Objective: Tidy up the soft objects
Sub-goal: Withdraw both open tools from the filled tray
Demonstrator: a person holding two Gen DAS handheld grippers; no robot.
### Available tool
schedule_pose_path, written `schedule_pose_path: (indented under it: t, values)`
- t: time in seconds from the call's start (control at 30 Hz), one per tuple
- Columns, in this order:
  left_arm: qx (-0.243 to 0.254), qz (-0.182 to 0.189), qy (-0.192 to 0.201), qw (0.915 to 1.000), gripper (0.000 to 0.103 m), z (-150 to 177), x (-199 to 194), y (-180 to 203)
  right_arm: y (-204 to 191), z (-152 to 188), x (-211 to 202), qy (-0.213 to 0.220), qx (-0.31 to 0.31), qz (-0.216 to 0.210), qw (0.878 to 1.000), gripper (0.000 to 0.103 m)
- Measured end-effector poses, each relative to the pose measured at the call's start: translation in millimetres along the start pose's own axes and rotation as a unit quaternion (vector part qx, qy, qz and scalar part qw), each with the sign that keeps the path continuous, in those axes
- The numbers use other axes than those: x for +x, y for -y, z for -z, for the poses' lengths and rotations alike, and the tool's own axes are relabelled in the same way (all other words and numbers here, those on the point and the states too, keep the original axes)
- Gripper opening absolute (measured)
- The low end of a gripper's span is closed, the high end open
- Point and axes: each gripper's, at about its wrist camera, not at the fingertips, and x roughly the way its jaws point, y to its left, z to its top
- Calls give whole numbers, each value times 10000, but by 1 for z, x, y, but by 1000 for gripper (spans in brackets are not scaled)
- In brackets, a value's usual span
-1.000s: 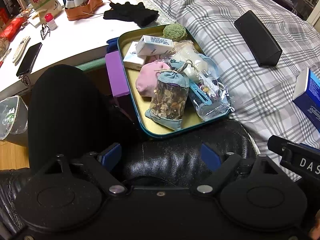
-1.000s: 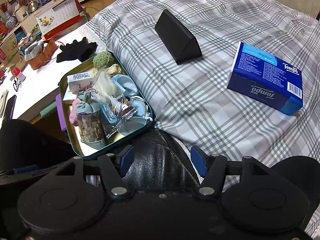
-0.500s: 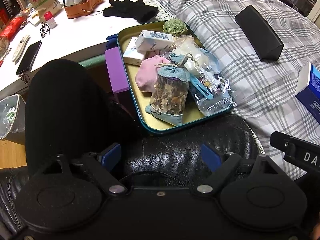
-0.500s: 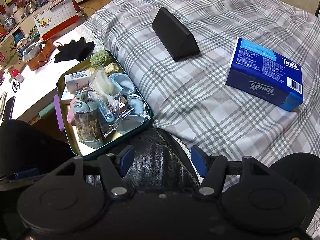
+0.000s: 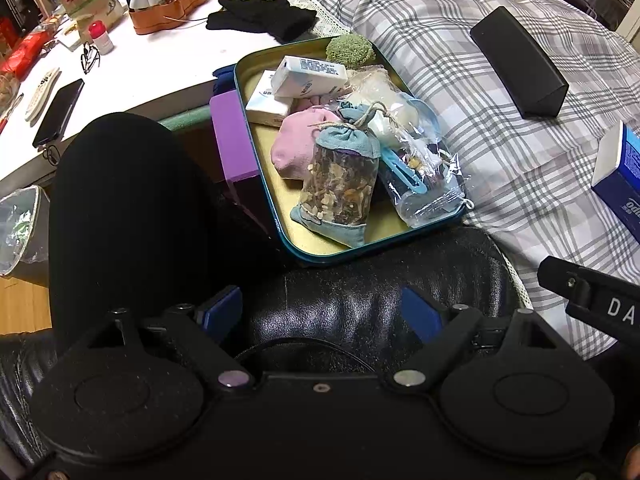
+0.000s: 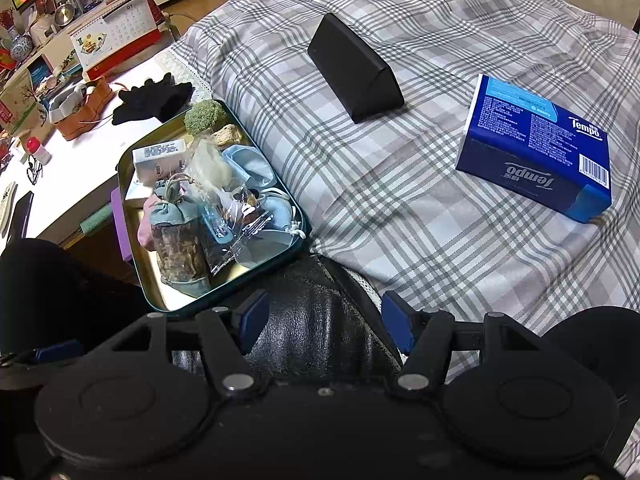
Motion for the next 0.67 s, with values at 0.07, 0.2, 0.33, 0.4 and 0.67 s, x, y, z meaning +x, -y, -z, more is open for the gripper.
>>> schedule_pose_path:
  t: [0.07,0.2,0.33,0.4,0.67]
  values:
    - [-2,-1,6,10000,84,0,0,0,0,0,0,-1,4,-3,10000,61]
    - [2,5,1,10000,84,0,0,0,0,1,0,7,-5,-1,10000,61]
    - [9,3,-1,10000,84,1,0,0,-1,0,0,14,-11,3,10000,61]
    - [12,3,-3,10000,84,1,0,0,-1,0,0,11,-12,-2,10000,61]
    - [10,0,5,10000,84,1,-1,1,-3,0,0,2,-28,-17,10000,61]
